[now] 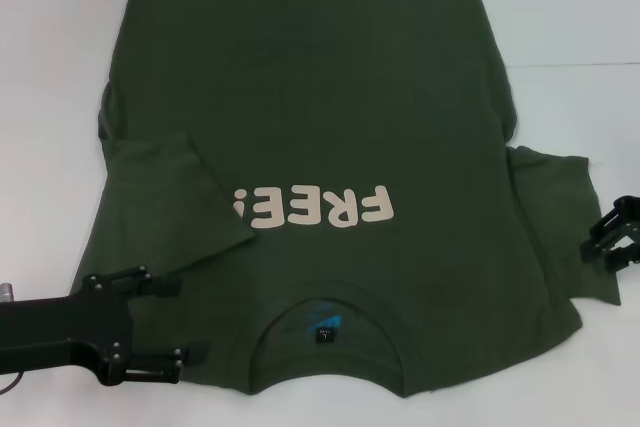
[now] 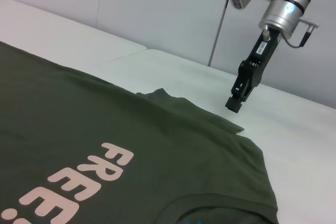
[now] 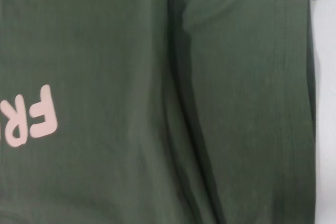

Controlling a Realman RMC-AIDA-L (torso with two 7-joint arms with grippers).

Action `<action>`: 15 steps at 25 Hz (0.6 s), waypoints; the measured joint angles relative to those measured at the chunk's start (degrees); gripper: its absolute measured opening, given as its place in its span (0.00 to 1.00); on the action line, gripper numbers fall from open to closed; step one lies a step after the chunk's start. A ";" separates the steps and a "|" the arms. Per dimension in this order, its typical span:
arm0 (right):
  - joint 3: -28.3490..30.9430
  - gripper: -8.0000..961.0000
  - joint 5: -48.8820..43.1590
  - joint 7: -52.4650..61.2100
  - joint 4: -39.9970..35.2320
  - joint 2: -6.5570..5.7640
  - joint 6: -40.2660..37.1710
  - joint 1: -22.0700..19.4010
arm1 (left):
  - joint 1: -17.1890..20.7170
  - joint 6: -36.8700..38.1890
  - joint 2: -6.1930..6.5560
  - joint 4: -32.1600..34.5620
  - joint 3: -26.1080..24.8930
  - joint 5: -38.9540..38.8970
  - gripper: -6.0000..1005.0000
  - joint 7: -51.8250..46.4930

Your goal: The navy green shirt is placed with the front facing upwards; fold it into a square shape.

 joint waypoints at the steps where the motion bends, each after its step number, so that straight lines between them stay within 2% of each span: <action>1: -0.05 0.26 0.00 -0.06 -0.05 -0.22 -0.40 0.08 | -0.02 -0.01 0.00 0.00 0.00 0.00 0.95 0.00; 3: -0.26 0.29 -0.12 -0.10 -0.26 -0.54 -0.84 0.10 | -0.12 0.00 0.00 0.01 0.00 0.00 0.95 0.00; 6: -0.37 0.52 -0.26 -0.21 -0.58 -0.72 -1.09 -0.04 | -0.18 0.06 0.00 0.01 0.00 0.00 0.95 0.00; 11: -0.37 0.74 -1.34 -0.45 -0.66 -0.86 -0.63 -0.59 | -0.18 0.16 0.00 0.01 0.00 0.00 0.94 0.00; 15: -0.36 0.73 -3.56 -0.47 -0.66 -0.33 0.29 -0.65 | -0.20 0.16 0.00 0.01 0.00 0.00 0.94 0.00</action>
